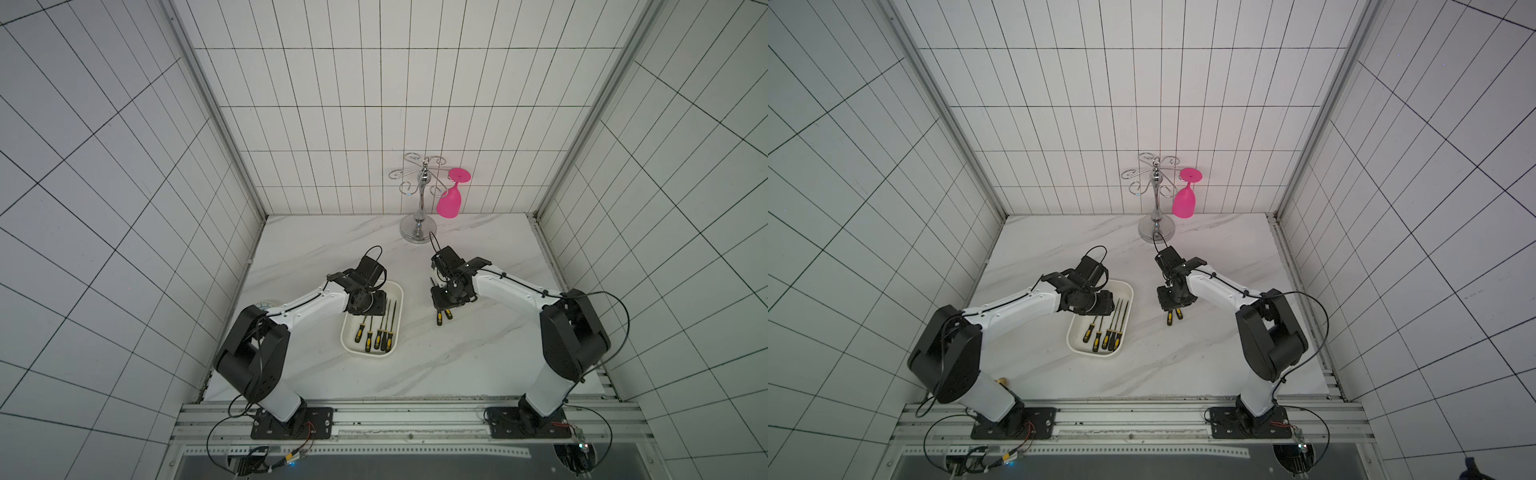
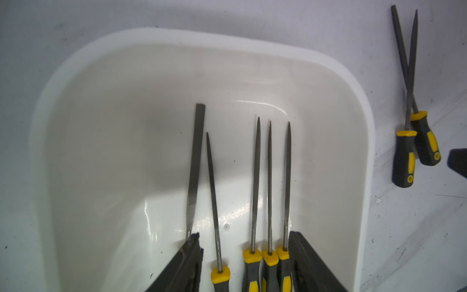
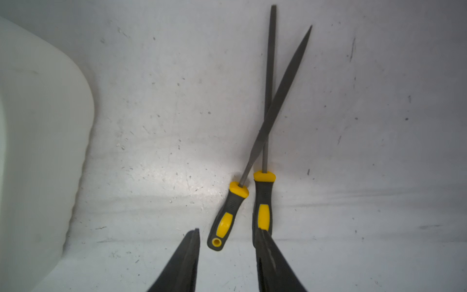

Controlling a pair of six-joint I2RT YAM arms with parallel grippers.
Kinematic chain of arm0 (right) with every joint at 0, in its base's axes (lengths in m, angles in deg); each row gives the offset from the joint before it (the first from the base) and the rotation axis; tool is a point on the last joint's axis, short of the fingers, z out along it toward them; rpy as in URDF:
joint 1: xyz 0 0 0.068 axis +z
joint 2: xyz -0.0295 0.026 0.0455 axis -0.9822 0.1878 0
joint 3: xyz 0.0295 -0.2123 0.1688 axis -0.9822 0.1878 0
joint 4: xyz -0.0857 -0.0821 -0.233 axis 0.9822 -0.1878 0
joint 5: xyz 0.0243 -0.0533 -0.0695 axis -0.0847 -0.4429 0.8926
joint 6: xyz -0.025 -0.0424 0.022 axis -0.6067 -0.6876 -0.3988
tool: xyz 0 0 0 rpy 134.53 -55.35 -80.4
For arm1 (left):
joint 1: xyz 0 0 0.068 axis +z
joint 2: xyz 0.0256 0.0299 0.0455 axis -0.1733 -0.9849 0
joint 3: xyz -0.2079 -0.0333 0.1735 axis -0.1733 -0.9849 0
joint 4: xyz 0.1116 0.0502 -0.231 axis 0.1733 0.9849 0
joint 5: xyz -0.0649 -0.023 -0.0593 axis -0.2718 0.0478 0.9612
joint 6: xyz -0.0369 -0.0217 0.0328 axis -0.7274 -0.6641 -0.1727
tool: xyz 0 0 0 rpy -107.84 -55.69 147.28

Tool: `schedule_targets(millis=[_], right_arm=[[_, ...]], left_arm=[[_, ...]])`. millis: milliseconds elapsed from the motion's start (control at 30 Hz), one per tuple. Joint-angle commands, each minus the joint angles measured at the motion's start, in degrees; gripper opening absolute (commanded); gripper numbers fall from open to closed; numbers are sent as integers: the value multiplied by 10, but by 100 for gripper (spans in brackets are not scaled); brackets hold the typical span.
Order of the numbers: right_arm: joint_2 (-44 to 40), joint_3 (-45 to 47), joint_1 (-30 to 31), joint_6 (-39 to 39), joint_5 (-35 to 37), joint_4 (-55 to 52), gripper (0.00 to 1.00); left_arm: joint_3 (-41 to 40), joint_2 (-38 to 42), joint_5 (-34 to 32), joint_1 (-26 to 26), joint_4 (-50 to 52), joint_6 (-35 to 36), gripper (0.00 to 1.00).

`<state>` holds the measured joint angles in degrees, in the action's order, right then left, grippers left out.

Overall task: Put the file tool into the storage box
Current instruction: Place the file tool in the storage box, then pick up the file tool from the center of the board.

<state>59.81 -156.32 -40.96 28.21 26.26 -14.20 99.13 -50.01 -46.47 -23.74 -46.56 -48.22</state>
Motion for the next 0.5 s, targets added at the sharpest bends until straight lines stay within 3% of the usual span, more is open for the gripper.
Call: schedule_targets(millis=[0,467], right_arm=[[0,16,-5,-3,55,-27,40],[45,53,-16,-7,32,7,37]], left_arm=[[19,-8,8,-1,-20,-6,57],[22,-13,16,-1,-27,-9,58]])
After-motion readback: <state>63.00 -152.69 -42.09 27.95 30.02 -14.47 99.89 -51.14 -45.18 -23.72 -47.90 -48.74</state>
